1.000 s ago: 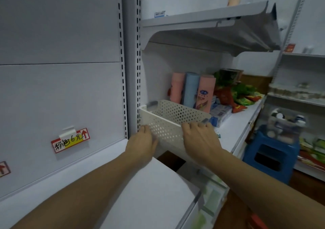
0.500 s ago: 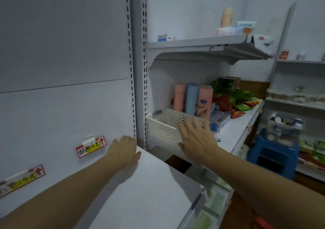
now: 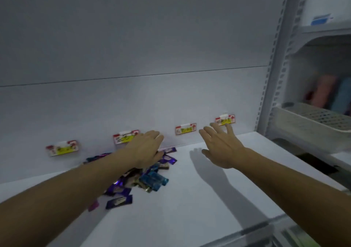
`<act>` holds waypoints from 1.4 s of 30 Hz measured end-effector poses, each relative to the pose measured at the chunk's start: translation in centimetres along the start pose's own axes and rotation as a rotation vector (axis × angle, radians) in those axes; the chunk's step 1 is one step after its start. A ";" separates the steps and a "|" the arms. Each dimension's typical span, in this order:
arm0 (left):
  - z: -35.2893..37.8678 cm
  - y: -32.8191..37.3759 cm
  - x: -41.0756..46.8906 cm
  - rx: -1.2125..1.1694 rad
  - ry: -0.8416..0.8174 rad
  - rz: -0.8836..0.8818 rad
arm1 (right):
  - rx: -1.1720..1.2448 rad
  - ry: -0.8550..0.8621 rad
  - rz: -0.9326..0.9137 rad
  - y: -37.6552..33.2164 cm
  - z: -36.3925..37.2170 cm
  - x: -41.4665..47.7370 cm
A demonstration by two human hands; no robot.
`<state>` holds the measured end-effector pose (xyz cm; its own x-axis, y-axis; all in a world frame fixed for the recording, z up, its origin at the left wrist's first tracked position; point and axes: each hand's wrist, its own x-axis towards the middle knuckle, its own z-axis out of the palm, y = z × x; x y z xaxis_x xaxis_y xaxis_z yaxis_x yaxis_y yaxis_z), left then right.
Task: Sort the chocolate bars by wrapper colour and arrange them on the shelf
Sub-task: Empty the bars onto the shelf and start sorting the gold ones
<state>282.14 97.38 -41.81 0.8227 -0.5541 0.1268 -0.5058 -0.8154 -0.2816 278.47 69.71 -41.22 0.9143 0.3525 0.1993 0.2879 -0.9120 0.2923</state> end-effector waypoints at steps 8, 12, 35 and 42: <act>2.3 -8.3 -15.1 -0.199 -0.017 -0.334 | 0.255 0.023 -0.245 -16.0 -1.5 5.2; 6.3 -10.2 -16.6 -0.370 0.038 -0.401 | 0.365 0.041 -0.267 -20.2 0.8 7.3; 11.8 -8.1 -19.6 -0.514 0.405 -0.485 | 0.695 0.243 0.001 -24.2 4.4 2.2; 11.8 -7.9 -19.2 -0.529 0.385 -0.483 | 0.745 0.259 -0.033 -23.6 5.4 2.3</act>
<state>273.42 116.39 -53.28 0.8834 -0.0607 0.4646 -0.2524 -0.8971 0.3626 275.33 90.90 -52.73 0.8332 0.3358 0.4393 0.5119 -0.7688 -0.3833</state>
